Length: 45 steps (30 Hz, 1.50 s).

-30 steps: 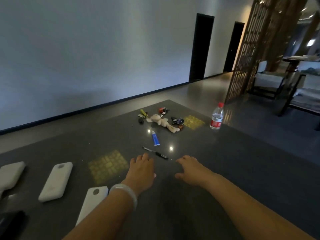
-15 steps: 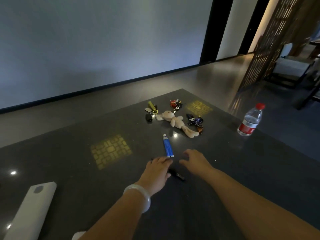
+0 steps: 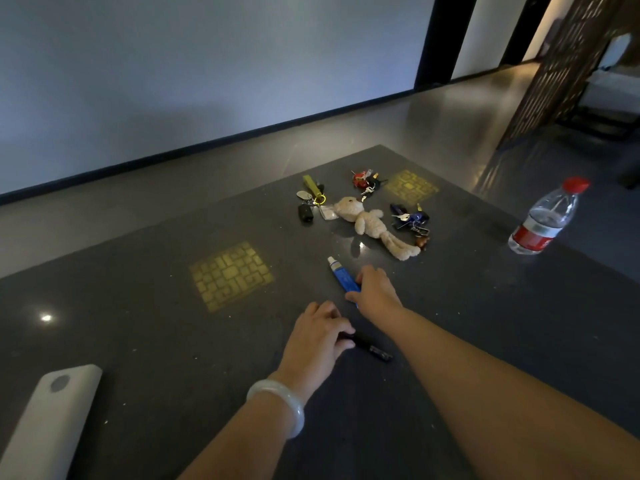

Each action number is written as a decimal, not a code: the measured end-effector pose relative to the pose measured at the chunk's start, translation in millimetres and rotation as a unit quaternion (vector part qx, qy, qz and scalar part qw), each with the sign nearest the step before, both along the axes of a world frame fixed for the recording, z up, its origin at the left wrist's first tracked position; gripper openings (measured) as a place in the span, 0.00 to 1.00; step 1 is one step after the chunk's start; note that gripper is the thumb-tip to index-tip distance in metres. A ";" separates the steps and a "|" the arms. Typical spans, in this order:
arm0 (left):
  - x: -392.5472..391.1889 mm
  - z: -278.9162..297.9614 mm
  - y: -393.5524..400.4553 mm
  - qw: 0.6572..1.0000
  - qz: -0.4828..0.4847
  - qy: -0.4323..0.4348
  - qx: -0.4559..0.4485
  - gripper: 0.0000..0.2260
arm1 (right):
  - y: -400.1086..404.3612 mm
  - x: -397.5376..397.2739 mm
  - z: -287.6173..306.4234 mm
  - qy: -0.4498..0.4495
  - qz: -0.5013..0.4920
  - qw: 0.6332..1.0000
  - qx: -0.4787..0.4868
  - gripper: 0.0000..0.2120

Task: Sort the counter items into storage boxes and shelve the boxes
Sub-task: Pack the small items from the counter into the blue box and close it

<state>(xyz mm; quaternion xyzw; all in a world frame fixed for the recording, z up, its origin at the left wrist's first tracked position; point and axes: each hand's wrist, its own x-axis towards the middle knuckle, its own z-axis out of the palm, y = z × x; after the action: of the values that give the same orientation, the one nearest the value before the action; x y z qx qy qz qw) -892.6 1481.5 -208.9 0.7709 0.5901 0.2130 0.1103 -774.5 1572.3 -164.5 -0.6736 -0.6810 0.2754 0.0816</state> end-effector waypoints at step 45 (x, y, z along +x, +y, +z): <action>460.4 117.4 -407.4 0.872 -0.471 -0.131 -0.028 0.02 | -646.7 568.4 113.8 -0.071 -0.396 0.912 0.086 0.10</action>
<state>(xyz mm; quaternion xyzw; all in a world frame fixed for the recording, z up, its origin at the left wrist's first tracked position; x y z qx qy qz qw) -432.1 1074.0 -91.5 0.9191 0.1429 0.2182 0.2955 -206.1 925.6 -50.7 -0.8960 -0.3836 0.1127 0.1931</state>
